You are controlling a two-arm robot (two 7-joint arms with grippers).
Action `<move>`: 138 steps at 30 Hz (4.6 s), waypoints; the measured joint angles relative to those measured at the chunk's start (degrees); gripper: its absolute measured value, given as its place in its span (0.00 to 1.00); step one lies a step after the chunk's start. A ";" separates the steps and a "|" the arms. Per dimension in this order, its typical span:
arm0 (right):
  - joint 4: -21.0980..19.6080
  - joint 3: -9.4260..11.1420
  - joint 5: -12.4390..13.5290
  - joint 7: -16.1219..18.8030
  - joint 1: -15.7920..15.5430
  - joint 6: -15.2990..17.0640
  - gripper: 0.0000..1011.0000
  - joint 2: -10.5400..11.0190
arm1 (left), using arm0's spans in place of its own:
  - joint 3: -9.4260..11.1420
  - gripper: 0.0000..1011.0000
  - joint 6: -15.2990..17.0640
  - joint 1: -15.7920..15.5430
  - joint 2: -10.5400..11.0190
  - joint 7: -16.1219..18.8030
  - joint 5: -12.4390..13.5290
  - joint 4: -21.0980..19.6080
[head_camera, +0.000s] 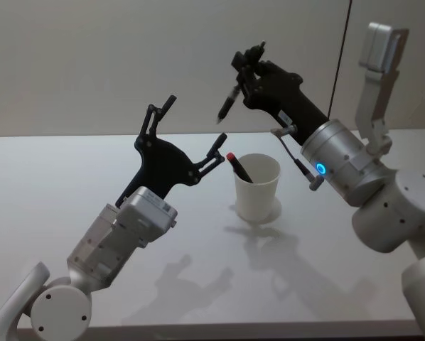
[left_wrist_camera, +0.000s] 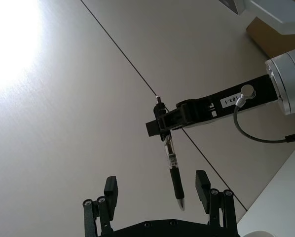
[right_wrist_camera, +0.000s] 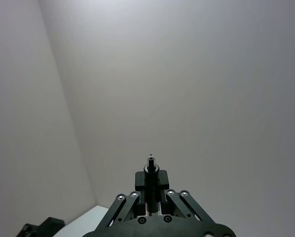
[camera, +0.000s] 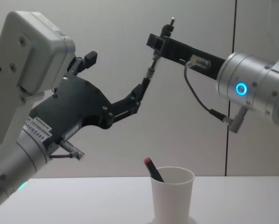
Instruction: Place the pen into the pen holder.
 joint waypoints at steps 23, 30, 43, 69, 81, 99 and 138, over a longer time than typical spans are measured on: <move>6.68 -1.36 -12.79 -12.58 1.89 -8.30 0.15 -2.33 | 0.00 0.99 0.00 0.00 0.00 0.00 0.00 0.00; 8.41 -1.83 -16.03 -14.93 2.33 -8.74 0.15 -2.90 | 0.00 0.99 0.00 0.00 0.00 0.00 0.00 0.00; 10.90 -2.47 -21.02 -18.18 2.77 -7.67 0.15 -3.59 | 0.00 0.99 0.00 0.00 0.00 0.00 0.00 0.00; 16.36 -2.66 -25.81 -21.32 4.77 -3.48 0.15 -4.98 | 0.00 0.99 0.00 0.00 0.00 0.00 0.00 0.00; 17.42 -2.52 -26.06 -21.13 5.54 -1.68 0.36 -5.45 | 0.00 0.99 0.00 0.00 0.00 0.00 0.00 0.00; 16.90 -2.10 -25.31 -20.79 5.70 -0.60 0.89 -5.64 | 0.00 0.99 0.00 0.00 0.00 0.00 0.00 0.00; 16.46 -1.95 -24.94 -20.75 5.69 -0.33 0.99 -5.68 | 0.00 0.99 0.00 0.00 0.00 0.00 0.00 0.00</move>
